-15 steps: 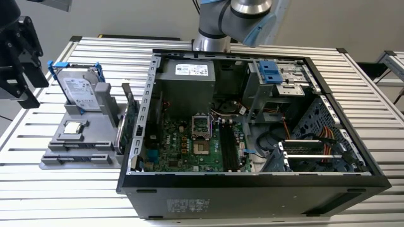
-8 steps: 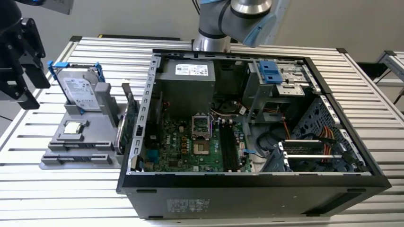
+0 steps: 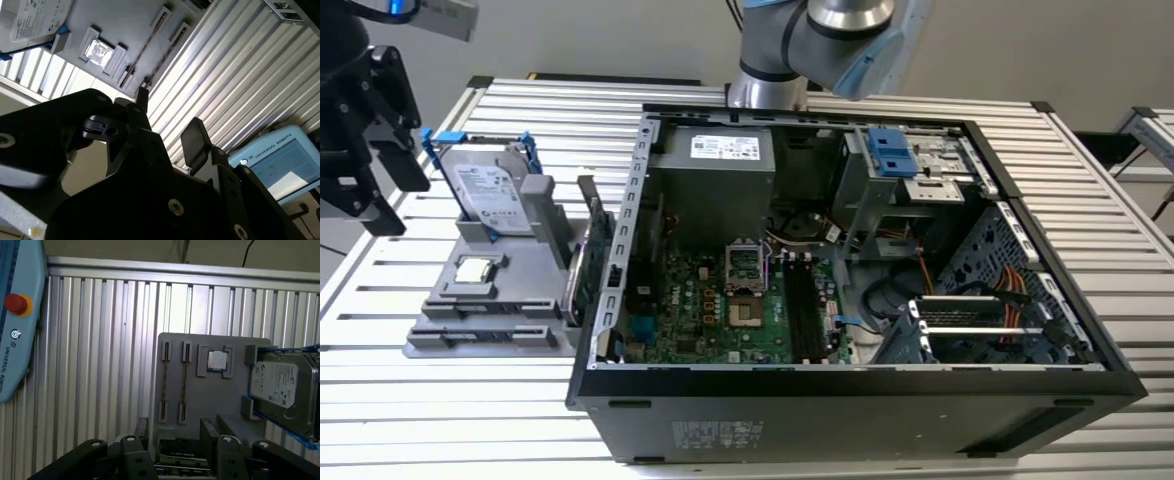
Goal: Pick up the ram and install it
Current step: 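Pick up the ram and move it above insertion slot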
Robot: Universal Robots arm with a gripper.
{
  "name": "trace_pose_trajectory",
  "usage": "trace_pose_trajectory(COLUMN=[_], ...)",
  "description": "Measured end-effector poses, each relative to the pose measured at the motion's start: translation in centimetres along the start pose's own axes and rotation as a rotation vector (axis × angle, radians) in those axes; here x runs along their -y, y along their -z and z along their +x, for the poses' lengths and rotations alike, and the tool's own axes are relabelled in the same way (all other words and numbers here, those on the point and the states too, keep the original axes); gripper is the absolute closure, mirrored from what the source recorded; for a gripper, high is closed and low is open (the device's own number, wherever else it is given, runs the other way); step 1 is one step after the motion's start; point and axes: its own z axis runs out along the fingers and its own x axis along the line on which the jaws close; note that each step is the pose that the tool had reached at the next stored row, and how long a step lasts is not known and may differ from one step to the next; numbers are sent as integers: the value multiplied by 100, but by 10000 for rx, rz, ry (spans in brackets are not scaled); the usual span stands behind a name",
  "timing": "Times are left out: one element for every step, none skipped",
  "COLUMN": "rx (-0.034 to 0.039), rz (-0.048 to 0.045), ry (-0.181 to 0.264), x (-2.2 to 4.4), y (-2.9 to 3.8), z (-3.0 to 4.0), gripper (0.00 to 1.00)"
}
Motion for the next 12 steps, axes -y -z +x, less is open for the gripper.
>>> trace_pose_trajectory(rx=[1,1,2,3,3,3,2,3,4,5,5,5], rz=[6,6,8,10,12,13,13,13,13,13,14,14], ry=[-36,-70,-102,-133,-161,-189,-218,-236,-250,-262,-271,-279], x=[0,0,0,0,-1,-2,-2,-2,-2,-2,-2,-2], y=[-6,-12,-19,-26,-32,-37,-38,-42,-47,-52,-56,-59], z=[0,0,0,0,0,0,0,0,-1,-1,-1,-1], gripper=[0,0,0,0,0,0,0,0,0,0,0,0])
